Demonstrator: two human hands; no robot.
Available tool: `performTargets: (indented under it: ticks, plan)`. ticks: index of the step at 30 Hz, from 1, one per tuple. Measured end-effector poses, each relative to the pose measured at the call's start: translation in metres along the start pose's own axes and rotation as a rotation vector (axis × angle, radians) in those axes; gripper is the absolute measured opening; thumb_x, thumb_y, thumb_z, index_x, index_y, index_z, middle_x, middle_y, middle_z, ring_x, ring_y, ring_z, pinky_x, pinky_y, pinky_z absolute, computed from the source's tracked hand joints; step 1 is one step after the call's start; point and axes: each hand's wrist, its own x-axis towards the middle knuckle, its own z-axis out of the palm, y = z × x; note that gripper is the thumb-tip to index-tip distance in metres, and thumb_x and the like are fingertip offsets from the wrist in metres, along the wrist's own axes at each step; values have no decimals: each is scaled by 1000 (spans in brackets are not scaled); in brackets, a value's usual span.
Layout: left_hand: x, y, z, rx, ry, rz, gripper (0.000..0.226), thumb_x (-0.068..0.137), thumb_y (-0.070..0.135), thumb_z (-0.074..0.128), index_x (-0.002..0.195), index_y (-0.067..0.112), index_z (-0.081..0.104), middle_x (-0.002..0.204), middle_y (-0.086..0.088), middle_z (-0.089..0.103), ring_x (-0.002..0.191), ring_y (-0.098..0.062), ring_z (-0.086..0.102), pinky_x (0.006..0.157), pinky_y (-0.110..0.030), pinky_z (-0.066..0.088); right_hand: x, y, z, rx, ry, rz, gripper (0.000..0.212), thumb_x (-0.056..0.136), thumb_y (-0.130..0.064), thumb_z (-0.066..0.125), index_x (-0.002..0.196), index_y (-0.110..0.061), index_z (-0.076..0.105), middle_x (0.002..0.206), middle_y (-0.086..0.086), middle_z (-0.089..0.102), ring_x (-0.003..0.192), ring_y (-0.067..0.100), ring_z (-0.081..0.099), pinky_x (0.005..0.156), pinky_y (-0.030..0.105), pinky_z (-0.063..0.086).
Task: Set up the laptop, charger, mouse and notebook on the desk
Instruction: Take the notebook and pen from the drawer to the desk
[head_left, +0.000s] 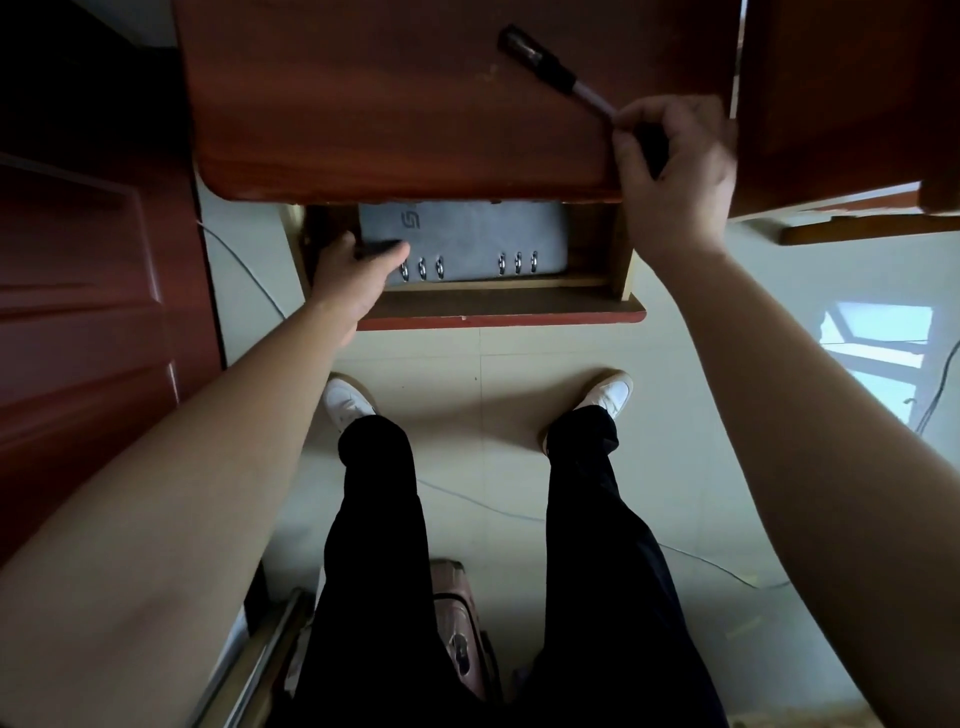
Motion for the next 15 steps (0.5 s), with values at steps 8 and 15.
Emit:
performTargets:
  ticks: [8, 15]
  plan:
    - [-51, 28, 8, -651, -33, -155, 29, 92, 20, 69, 117, 14, 57, 126, -12, 64, 108, -32, 65, 72, -46, 62, 0, -2, 2, -38, -17, 36, 23, 94, -26, 54, 110, -19, 69, 124, 7, 58, 117, 27, 52, 94, 29, 38]
    - [-90, 23, -37, -341, -160, -44, 23, 91, 16, 70, 111, 6, 63, 96, -10, 72, 78, -27, 71, 57, -37, 59, 0, -10, 1, -74, -26, 97, 22, 94, -25, 52, 110, -21, 68, 127, 7, 57, 118, 30, 49, 93, 31, 36]
